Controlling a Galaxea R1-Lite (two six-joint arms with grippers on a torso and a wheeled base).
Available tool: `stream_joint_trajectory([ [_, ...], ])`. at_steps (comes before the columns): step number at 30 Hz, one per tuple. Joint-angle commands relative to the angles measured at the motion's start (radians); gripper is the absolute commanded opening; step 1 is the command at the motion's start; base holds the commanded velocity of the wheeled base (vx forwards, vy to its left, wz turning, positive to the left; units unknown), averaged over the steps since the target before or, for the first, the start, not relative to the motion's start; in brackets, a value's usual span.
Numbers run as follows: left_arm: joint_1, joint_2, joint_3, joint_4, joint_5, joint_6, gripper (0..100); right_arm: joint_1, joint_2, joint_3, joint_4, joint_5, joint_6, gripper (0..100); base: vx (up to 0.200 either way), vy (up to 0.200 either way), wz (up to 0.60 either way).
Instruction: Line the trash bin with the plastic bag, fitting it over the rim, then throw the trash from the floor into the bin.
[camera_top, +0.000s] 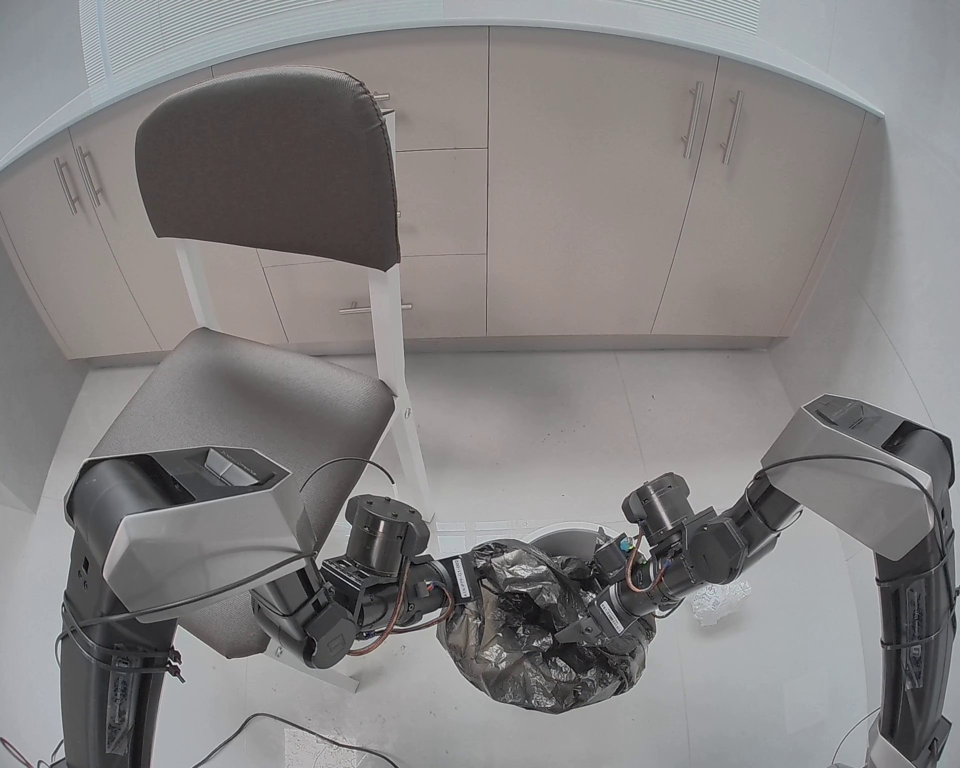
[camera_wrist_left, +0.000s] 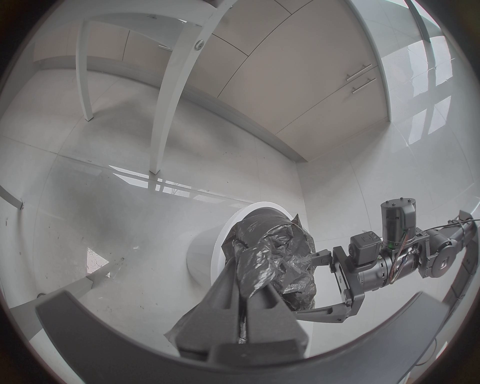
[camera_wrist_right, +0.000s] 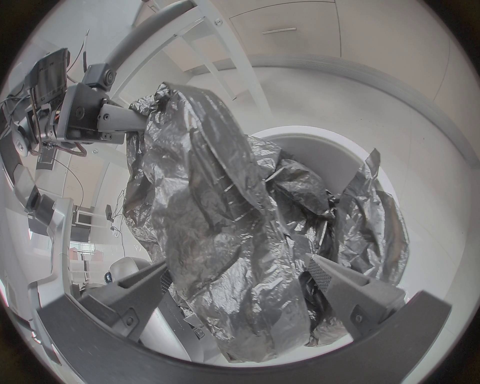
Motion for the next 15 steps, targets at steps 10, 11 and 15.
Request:
stream_joint_trajectory([
  [10,0.000,0.001,0.000,0.000,0.000,-0.001,0,0.003,0.019,0.014,0.004,-0.073,-0.031,100,0.000,0.000,0.00],
  [11,0.000,0.001,0.000,0.000,0.000,-0.001,0,0.003,0.019,0.015,0.004,-0.078,-0.036,100,0.000,0.000,0.00],
  [15,0.000,0.001,0.000,0.000,0.000,-0.001,0,0.003,0.021,0.015,0.004,-0.095,-0.037,100,0.000,0.000,0.00],
])
